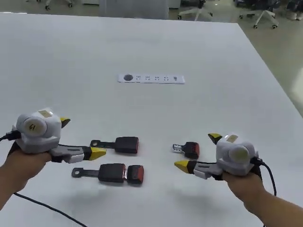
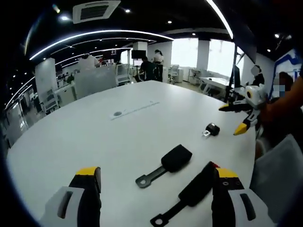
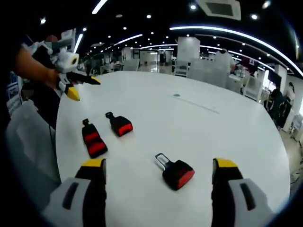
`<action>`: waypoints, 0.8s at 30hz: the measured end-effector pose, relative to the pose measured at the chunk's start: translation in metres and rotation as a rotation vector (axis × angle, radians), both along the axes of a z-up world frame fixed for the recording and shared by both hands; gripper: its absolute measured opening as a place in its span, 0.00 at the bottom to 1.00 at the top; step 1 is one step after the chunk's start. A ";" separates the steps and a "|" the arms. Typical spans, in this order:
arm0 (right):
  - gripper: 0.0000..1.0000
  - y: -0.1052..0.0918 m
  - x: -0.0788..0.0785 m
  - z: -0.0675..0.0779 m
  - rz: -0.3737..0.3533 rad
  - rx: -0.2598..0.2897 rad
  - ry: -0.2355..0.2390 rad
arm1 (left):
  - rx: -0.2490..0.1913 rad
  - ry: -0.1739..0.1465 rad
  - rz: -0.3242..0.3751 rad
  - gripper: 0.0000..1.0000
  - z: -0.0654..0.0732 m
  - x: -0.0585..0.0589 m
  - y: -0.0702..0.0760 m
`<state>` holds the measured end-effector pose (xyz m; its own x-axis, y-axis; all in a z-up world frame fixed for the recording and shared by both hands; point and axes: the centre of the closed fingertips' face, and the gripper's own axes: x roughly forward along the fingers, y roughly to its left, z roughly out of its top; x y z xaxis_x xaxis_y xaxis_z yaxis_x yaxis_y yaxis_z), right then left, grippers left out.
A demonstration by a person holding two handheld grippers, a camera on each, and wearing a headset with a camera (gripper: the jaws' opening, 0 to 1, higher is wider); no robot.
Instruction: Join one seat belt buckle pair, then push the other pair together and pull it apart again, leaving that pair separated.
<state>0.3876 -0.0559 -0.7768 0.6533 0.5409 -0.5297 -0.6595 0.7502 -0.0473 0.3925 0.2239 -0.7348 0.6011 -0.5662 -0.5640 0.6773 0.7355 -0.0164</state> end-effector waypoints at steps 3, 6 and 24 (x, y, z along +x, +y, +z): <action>0.96 0.004 -0.015 0.005 0.019 0.002 -0.008 | -0.015 -0.001 -0.072 1.00 0.001 -0.017 -0.005; 0.98 0.007 -0.025 0.012 0.015 0.005 -0.030 | 0.010 -0.021 -0.112 1.00 0.002 -0.029 -0.003; 0.99 -0.016 -0.078 0.028 -0.086 0.024 -0.058 | -0.067 -0.045 -0.093 1.00 0.017 -0.080 0.016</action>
